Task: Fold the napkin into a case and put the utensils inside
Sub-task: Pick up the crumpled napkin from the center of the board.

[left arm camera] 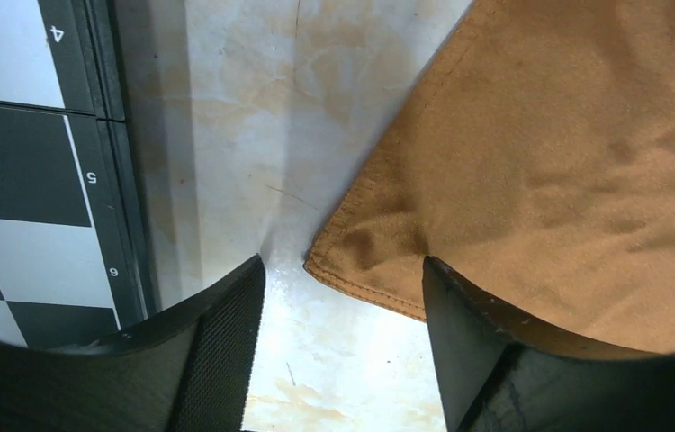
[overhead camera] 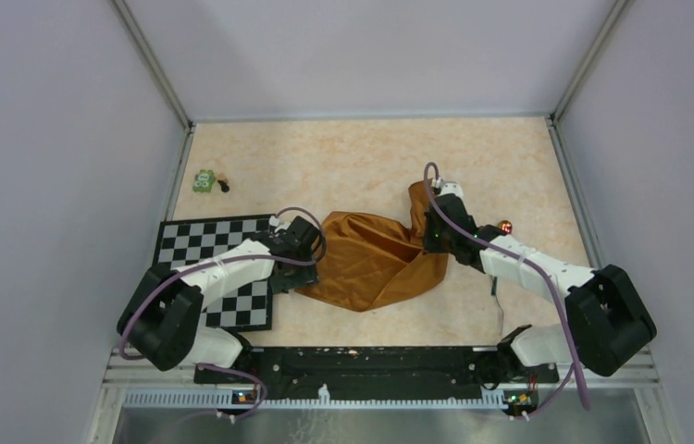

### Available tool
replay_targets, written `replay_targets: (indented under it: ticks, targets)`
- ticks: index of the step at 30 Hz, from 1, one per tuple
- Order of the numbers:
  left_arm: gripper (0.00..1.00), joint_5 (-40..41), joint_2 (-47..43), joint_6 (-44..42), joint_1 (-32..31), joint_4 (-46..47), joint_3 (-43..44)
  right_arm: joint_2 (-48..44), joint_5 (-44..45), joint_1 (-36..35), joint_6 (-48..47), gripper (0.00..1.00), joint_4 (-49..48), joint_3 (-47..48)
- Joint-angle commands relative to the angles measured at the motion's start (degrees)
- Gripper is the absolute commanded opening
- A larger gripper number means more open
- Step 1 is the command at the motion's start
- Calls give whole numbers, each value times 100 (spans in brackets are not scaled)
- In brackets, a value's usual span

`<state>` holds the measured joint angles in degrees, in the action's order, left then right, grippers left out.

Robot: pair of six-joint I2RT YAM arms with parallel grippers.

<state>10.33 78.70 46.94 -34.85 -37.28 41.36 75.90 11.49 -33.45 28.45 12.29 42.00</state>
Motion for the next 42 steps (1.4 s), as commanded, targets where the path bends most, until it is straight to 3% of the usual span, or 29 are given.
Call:
replay_targets:
  ticks: [1,5,8,11,21,26,33,42]
  targets:
    - [65,118,119,351,7,177,-25,-238,107,54,-204,7,75,45]
    - [58,135,255,590,-59,360,-242,-311,438,50,-110,19,451,107]
    - [52,197,447,753,-149,421,-319,-364,874,-56,1,39,815,203]
    - [46,225,643,844,-264,491,-326,-343,1199,-268,-23,49,865,342]
    - [21,384,376,800,-303,721,-501,585,1862,-537,65,50,1038,1119]
    - [18,315,265,691,-305,864,-554,715,1936,-571,216,36,1110,1140]
    - [16,206,221,617,-304,1042,-649,781,2210,-636,678,53,1319,1272]
    - [10,90,160,479,-310,1224,-754,1162,2129,-645,1130,55,1225,1545]
